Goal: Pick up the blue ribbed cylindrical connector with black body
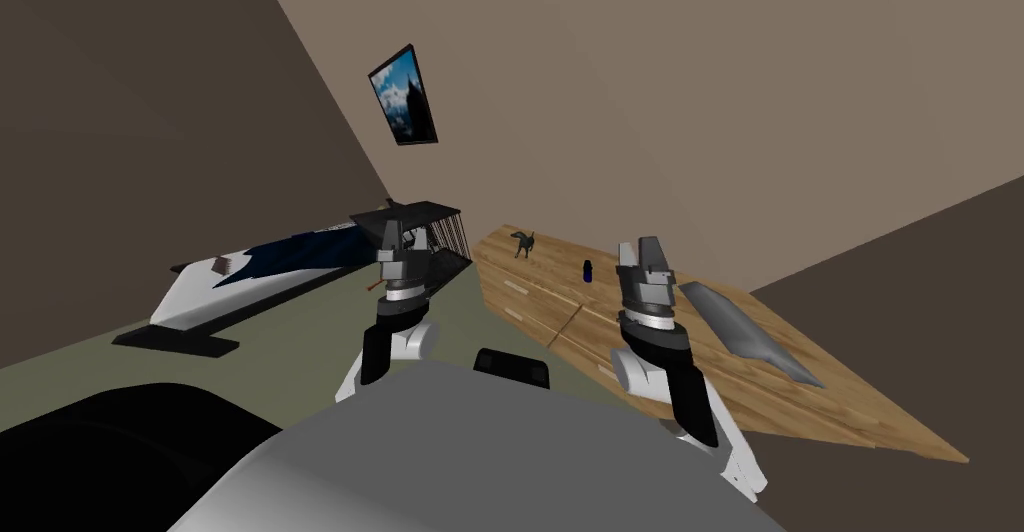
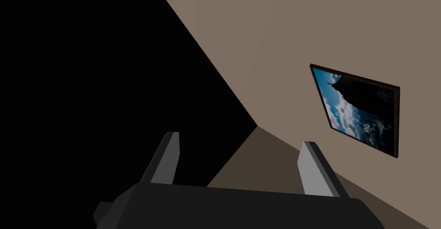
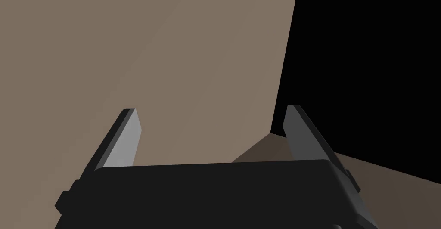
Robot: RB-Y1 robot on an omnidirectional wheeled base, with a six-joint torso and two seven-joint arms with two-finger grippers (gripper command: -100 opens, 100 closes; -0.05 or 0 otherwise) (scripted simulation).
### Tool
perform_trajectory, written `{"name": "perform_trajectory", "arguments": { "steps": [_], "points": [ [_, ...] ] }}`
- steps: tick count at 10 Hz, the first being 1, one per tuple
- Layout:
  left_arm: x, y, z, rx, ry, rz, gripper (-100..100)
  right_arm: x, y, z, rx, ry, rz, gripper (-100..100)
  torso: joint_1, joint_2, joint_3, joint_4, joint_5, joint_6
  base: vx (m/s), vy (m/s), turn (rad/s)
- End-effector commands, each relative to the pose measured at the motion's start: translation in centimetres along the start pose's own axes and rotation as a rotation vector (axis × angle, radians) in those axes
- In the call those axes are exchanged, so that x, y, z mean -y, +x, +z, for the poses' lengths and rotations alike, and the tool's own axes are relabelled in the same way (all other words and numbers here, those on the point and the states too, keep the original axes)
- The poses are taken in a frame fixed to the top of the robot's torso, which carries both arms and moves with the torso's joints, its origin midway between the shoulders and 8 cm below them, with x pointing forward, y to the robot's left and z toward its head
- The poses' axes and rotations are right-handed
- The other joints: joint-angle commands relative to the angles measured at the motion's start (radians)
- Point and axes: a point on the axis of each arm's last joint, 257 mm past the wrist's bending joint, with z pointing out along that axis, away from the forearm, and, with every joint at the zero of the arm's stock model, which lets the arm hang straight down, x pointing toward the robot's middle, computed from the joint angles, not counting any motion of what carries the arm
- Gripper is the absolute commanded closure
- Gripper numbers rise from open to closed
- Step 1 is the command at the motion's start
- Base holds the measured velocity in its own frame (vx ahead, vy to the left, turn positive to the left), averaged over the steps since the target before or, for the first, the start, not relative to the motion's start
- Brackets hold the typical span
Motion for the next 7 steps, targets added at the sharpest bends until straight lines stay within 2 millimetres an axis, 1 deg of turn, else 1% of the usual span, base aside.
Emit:
{"name": "perform_trajectory", "arguments": {
  "steps": [1, 2, 3, 4, 6, 7],
  "points": [
    [0.0, 0.0, 0.0, 0.0, 0.0, 0.0, 0, -0.1, 0.7, 0.1, -0.036, -0.018, -0.029, -100, 0.0, 0.0, 0.0, 0.0, 0.0, 0.0, -0.141, -0.031, 0.015],
    [0.0, 0.0, 0.0, 0.0, 0.0, 0.0, 0, -0.4, 1.8, 0.3, -0.083, -0.044, -0.071, -100, 0.0, -0.004, -0.002, -0.001, 0.0, 0.0, -0.125, -0.025, 0.033],
    [0.0, 0.0, 0.0, 0.0, 0.0, 0.0, 0, -0.6, 2.9, 0.5, -0.124, -0.069, -0.112, -100, 0.0, -0.006, -0.003, -0.001, 0.0, 0.0, -0.18, -0.051, 0.063],
    [0.0, 0.0, 0.0, 0.0, 0.0, 0.0, 0, -0.6, 3.1, 0.5, -0.136, -0.072, -0.117, -100, -0.001, -0.004, -0.002, -0.001, 0.0, 0.0, -0.12, -0.038, 0.027],
    [0.0, 0.0, 0.0, 0.0, 0.0, 0.0, 0, -0.7, 5.7, 0.4, -0.233, -0.129, -0.211, -100, 0.0, -0.008, -0.004, -0.002, 0.0, 0.0, -0.125, -0.042, 0.074],
    [0.0, 0.0, 0.0, 0.0, 0.0, 0.0, 0, -0.7, 5.9, 0.3, -0.251, -0.135, -0.22, -100, -0.002, -0.006, -0.004, -0.001, 0.0, 0.0, -0.105, -0.034, 0.047]
  ]
}}
